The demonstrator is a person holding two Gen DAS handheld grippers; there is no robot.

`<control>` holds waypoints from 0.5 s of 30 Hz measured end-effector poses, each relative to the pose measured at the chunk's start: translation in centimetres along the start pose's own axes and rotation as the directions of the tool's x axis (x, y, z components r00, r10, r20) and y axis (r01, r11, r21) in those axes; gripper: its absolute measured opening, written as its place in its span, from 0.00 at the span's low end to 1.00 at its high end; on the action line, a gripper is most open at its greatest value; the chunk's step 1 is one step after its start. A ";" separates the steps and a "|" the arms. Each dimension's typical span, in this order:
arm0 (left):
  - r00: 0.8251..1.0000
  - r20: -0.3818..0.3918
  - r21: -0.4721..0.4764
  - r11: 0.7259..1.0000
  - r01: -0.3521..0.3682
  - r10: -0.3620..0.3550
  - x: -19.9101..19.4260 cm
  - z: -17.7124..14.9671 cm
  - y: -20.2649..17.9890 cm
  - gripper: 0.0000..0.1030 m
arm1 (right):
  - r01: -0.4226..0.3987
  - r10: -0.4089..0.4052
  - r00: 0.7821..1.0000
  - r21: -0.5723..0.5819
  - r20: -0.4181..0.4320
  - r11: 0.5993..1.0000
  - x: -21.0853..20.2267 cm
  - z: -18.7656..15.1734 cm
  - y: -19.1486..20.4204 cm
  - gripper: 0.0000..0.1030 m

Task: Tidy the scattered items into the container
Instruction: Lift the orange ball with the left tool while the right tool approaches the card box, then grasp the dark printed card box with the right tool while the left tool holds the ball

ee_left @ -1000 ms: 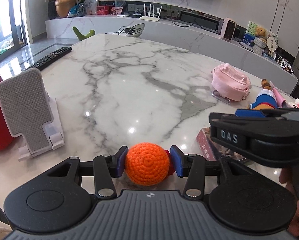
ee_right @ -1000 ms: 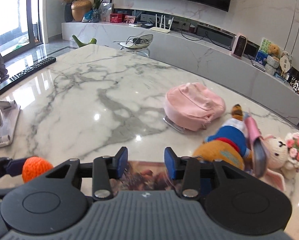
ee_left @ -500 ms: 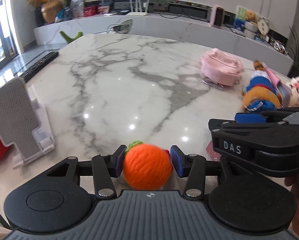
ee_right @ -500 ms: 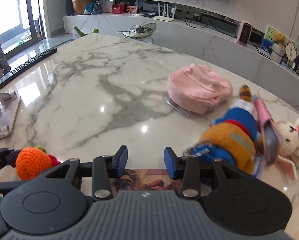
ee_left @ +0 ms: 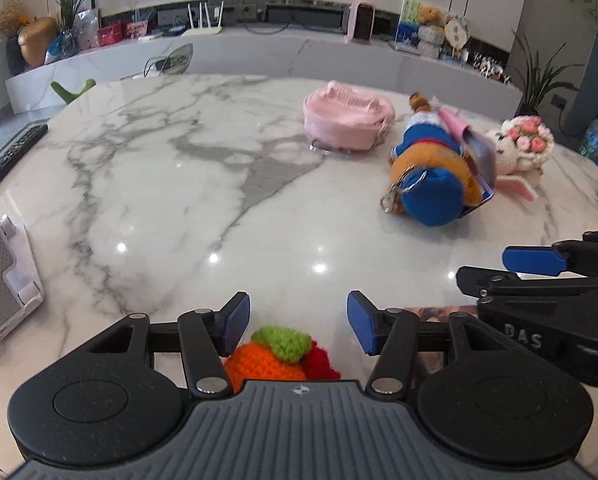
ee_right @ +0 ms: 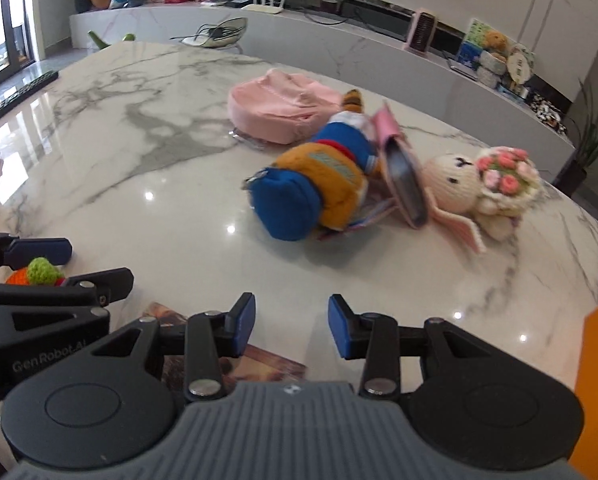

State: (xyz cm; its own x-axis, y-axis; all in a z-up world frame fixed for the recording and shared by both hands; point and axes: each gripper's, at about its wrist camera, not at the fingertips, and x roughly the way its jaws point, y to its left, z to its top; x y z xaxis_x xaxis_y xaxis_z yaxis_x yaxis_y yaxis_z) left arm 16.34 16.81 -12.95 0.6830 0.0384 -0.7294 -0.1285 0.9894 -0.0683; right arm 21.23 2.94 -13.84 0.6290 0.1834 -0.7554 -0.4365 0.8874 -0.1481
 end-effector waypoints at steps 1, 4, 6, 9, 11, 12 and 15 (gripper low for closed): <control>1.000 0.023 0.001 1.000 0.001 -0.001 -0.5 0.1 -0.1 0.69 | 0.008 -0.008 1.000 0.008 0.012 1.000 -0.6 0.0 -0.3 0.43; 0.997 0.071 -0.004 1.000 -0.008 0.008 -1.9 0.2 0.0 0.81 | 0.024 -0.024 0.999 0.009 0.048 1.000 -2.5 0.0 -1.1 0.48; 0.998 0.059 -0.021 1.000 -0.021 0.022 -2.3 -0.1 0.3 0.82 | 0.034 -0.034 0.997 0.000 0.070 0.999 -3.6 0.0 -1.4 0.57; 0.999 0.018 -0.055 0.997 -0.045 0.046 -2.2 -0.6 0.7 0.82 | 0.053 -0.051 0.995 -0.028 0.089 0.998 -5.0 -0.7 -1.8 0.69; 0.999 -0.005 -0.067 0.997 -0.046 0.046 -2.0 -0.9 0.7 0.82 | 0.063 -0.060 0.995 -0.029 0.075 0.998 -5.5 -1.4 -2.1 0.71; 0.999 -0.013 -0.070 0.997 -0.044 0.043 -2.0 -0.9 0.7 0.82 | 0.067 -0.065 0.996 -0.029 0.068 0.997 -5.8 -1.7 -2.2 0.73; 0.998 -0.012 -0.047 0.997 -0.066 0.066 -1.6 -1.0 0.2 0.82 | 0.055 -0.055 0.998 0.005 0.038 0.998 -6.0 -2.8 -2.2 0.81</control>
State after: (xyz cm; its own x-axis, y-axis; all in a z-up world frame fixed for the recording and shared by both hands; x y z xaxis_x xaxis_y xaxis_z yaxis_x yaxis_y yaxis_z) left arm 14.51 16.83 -12.43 0.6643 0.1018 -0.7405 -0.2074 0.9769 -0.0518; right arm 16.60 -1.32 -10.73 0.6759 0.1500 -0.7216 -0.3979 0.8984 -0.1859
